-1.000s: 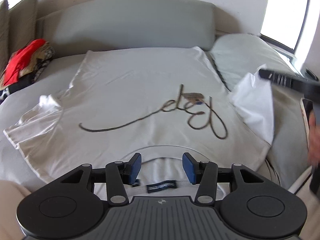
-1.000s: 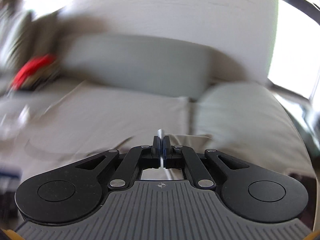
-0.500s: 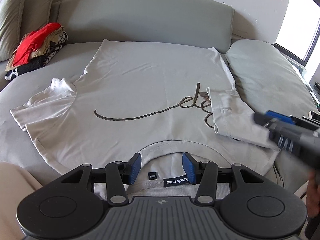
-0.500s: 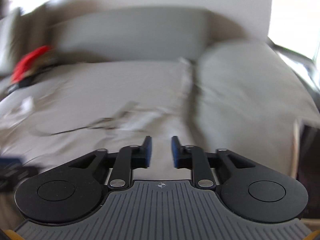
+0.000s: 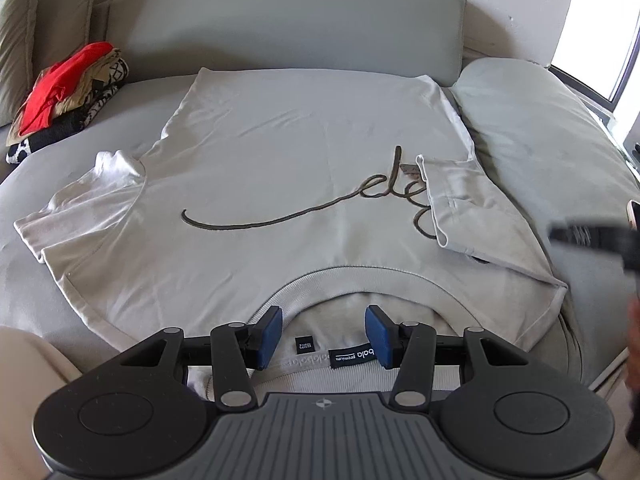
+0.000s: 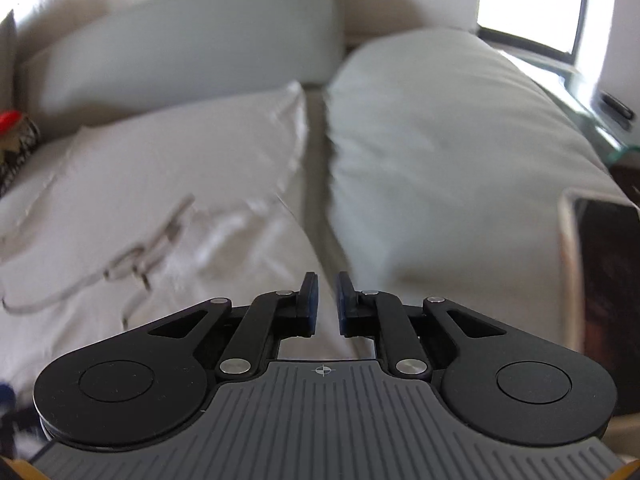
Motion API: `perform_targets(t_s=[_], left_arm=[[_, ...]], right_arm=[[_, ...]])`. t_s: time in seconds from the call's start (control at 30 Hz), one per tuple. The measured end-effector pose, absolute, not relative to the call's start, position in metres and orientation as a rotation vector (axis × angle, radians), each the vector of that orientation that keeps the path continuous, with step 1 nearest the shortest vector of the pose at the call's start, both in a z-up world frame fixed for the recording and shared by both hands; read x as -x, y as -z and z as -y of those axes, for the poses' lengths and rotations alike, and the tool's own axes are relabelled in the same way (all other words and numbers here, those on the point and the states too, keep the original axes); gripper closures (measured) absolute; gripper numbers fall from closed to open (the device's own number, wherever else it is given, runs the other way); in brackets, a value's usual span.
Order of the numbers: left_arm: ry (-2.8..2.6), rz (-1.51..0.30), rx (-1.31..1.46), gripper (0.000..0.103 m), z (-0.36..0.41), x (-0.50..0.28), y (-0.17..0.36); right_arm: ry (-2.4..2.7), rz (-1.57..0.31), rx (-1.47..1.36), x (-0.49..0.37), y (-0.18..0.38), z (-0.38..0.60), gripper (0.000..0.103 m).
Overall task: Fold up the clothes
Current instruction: 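Pinch and press the folded sleeve flat with the right gripper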
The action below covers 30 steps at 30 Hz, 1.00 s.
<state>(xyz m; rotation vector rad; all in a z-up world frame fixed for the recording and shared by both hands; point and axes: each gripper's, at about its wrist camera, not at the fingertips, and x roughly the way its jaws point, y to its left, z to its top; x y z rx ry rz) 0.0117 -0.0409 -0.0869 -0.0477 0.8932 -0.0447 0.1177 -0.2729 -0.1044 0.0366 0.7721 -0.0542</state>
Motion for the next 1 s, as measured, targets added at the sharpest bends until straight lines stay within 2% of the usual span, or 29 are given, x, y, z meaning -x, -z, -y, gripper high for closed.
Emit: perform_targets(t_s=[0.13,0.2,0.23,0.37,0.4,0.43,0.53,0.77,0.83,0.97,1.0], left_arm=[[0.053,-0.892,0.035,0.055,0.044,-0.013,0.087],[0.054,-0.890,0.029,0.055,0.045,-0.013,0.087],[0.054,-0.890,0.027,0.055,0.045,-0.014,0.087],[0.050,-0.894,0.023,0.055,0.045,-0.015,0.089],[0.048,-0.895,0.024,0.055,0.045,-0.016,0.089],[0.046,-0.895,0.025,0.055,0.044,-0.016,0.089],[0.041,-0.895,0.032,0.055,0.042,-0.018,0.089],[0.036,-0.891,0.039,0.055,0.040,-0.022,0.088],[0.036,-0.892,0.038,0.055,0.039,-0.023,0.088],[0.037,-0.893,0.042,0.055,0.038,-0.024,0.088],[0.037,-0.893,0.043,0.055,0.037,-0.024,0.088]], right_arm=[[0.076,-0.770,0.011,-0.148,0.119,0.257,0.090],[0.131,-0.844,0.070,-0.156,0.135,0.253,0.090],[0.156,-0.890,0.097,-0.159,0.144,0.251,0.096],[0.171,-0.885,0.127,-0.145,0.146,0.250,0.099],[0.178,-0.887,0.113,-0.144,0.141,0.250,0.099],[0.165,-0.848,0.070,-0.145,0.135,0.251,0.094],[0.062,-0.740,-0.028,-0.151,0.125,0.250,0.094],[-0.218,-0.743,0.002,-0.150,0.133,0.210,0.093],[-0.335,-0.754,0.000,-0.147,0.126,0.202,0.097],[-0.191,-0.711,-0.143,-0.161,0.117,0.222,0.095],[-0.139,-0.722,-0.207,-0.172,0.119,0.232,0.090]])
